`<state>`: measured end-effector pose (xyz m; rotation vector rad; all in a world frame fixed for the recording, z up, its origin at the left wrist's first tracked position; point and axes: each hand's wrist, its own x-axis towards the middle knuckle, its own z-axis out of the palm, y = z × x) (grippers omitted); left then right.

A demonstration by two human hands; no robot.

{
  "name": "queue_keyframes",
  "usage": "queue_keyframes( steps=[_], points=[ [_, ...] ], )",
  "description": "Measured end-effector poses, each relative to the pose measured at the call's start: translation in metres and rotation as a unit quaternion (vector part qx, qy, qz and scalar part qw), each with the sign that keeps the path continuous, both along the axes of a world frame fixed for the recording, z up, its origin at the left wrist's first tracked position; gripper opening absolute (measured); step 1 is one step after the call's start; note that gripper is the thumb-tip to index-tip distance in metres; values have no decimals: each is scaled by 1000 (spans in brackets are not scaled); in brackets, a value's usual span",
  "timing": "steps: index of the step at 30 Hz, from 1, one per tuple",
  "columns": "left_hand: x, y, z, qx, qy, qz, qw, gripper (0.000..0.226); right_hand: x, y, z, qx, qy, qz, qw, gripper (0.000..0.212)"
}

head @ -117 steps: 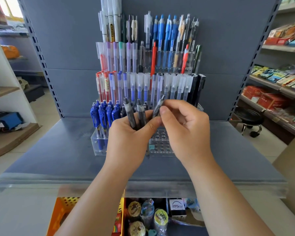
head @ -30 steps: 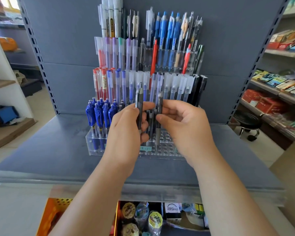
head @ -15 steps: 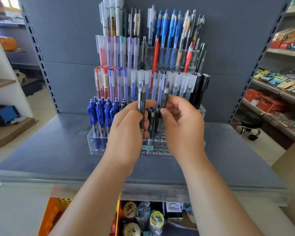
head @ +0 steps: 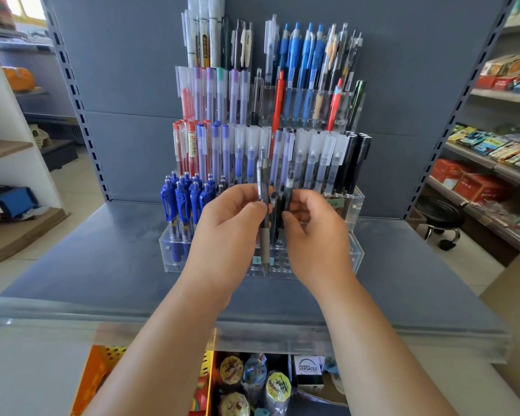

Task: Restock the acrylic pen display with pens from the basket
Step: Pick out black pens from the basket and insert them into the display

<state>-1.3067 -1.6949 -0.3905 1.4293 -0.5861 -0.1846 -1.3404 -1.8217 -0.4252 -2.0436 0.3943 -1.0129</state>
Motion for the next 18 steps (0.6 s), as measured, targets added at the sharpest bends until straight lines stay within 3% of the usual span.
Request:
queue_keyframes(
  steps=[6, 11, 15, 18],
  points=[
    [-2, 9, -2, 16, 2, 16, 1000, 17, -4, 6, -4, -73, 65, -29, 995, 22],
    [-5, 15, -4, 46, -34, -2, 998, 17, -10, 8, -4, -74, 91, -32, 993, 30],
    [-8, 14, -4, 53, -48, 5, 997, 18, -23, 17, 8, -54, 1, -69, 996, 29],
    [-12, 13, -3, 40, -54, 17, 998, 18, -33, 26, 22, -10, -56, -12, 998, 24]
  ],
)
